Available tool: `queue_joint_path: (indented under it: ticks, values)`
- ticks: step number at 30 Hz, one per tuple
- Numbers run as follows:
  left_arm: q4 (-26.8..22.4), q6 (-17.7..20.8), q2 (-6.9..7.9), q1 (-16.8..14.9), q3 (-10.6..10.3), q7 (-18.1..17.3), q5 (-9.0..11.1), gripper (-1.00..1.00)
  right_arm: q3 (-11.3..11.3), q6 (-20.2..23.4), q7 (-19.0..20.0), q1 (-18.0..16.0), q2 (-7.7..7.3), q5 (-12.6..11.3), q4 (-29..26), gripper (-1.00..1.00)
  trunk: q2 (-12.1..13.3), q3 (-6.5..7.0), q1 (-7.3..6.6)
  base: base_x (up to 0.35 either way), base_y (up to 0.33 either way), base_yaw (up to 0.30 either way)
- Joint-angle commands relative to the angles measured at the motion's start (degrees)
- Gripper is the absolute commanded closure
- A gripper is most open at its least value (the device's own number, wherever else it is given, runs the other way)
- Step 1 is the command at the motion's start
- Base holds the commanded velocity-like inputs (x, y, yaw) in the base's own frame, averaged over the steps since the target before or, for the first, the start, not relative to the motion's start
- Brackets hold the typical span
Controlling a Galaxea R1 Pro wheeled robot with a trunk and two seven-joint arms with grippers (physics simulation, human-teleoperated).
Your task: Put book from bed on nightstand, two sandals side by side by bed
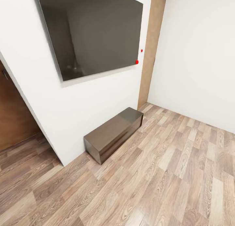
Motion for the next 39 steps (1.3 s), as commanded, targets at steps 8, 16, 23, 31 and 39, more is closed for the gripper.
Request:
queue_joint_path:
  ticks: [8,16,23,31,39]
  values:
    - [0.0,-0.1,-0.15,0.0,-0.4,-0.3,0.6,-1.0,-0.5,-0.2,0.2,-0.1,-0.04,0.5,0.0,-1.0,-0.1,-0.11,0.04,0.015,0.0,-0.267]
    - [0.1,-0.1,-0.19,0.0,-0.4,-0.3,0.6,-1.0,-0.5,-0.2,0.2,-0.1,-0.06,0.5,0.0,-1.0,-0.1,-0.11,0.04,0.003,0.0,-0.274]
    - [0.1,-0.1,-0.2,0.0,-0.4,-0.3,0.6,-1.0,-0.5,-0.2,0.3,-0.1,-0.07,0.5,0.0,-1.0,-0.1,-0.02,0.04,0.001,0.0,-0.278]
    - [0.1,-0.1,-0.2,0.0,-0.4,-0.3,0.6,-1.0,-0.5,-0.2,0.3,-0.1,-0.09,0.5,0.0,-1.0,-0.1,0.18,0.04,0.0,0.0,-0.279]
    - [0.1,-0.1,-0.2,0.0,-0.4,-0.3,0.6,-1.0,-0.5,-0.2,0.3,-0.1,-0.15,0.5,0.0,-1.0,-0.1,0.43,0.04,0.009,0.0,-0.279]
